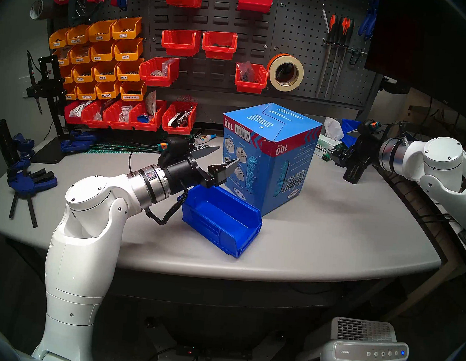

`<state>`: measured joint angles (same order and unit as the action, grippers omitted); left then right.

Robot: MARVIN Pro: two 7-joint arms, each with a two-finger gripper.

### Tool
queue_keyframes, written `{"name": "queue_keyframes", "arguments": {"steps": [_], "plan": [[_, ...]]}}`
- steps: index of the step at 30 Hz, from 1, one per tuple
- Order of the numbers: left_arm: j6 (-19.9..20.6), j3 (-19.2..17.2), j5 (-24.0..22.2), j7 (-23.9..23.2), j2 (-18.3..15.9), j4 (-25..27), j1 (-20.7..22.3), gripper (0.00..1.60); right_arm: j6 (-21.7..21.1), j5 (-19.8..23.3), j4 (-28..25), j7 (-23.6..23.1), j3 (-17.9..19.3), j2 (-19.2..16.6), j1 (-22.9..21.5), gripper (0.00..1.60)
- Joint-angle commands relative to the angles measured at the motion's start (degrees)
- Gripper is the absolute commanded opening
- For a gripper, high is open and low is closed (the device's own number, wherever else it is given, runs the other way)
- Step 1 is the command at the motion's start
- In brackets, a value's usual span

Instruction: Take out a shop towel

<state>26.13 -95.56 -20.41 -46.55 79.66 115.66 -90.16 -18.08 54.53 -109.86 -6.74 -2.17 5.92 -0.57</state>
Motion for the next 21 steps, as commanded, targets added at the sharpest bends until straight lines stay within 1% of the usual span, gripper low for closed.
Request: {"name": "queue_keyframes", "arguments": {"steps": [1,2,4,5,6,10,12,13,15,17,20,21], "plan": [[-0.2,-0.4,-0.9,-0.1,0.8,2.3,0.1,1.6,3.6,-5.2,-0.7,-7.6,3.0,-0.1,-3.9,1.6],[-0.2,-0.5,-0.9,-0.1,0.8,2.4,0.0,1.6,4.0,-5.7,-0.9,-7.7,3.0,-0.1,-3.9,1.6],[-0.2,-0.6,-0.8,-0.1,0.9,2.7,-0.2,1.6,5.4,-7.3,-0.6,-11.4,3.2,-0.1,-4.3,1.6],[-0.2,-0.6,-0.8,-0.1,1.0,2.8,-0.2,1.6,5.8,-7.8,-0.6,-11.8,3.3,-0.1,-4.4,1.6],[-0.2,-0.7,-0.8,-0.1,1.0,3.0,-0.3,1.6,6.6,-8.7,-0.2,-14.0,3.4,-0.1,-4.6,1.6],[-0.1,-1.3,-0.9,-0.1,1.2,3.6,-0.6,1.6,9.2,-11.1,0.9,-18.0,3.6,-0.1,-5.1,1.6],[0.0,-1.5,-0.9,-0.1,1.3,3.9,-0.7,1.6,10.8,-12.3,2.1,-21.6,3.8,-0.1,-5.4,1.6],[0.0,-1.6,-0.9,-0.1,1.3,4.0,-0.8,1.6,11.4,-12.7,2.2,-21.3,3.7,-0.1,-5.4,1.6],[0.2,-1.8,-1.0,-0.1,1.5,4.2,-1.0,1.6,13.1,-13.9,3.7,-24.9,3.9,0.3,-5.8,1.6],[0.3,-1.9,-1.0,-0.1,1.5,4.3,-1.1,1.6,13.9,-14.3,4.1,-25.0,3.8,0.6,-5.7,1.6],[0.6,-2.2,-0.9,-0.1,1.6,4.7,-1.6,1.6,17.8,-15.9,7.1,-31.8,4.1,2.0,-6.3,1.6],[0.7,-2.2,-0.9,-0.1,1.7,4.8,-1.7,1.6,18.4,-16.1,7.4,-31.7,4.0,2.3,-6.3,1.6]]}}
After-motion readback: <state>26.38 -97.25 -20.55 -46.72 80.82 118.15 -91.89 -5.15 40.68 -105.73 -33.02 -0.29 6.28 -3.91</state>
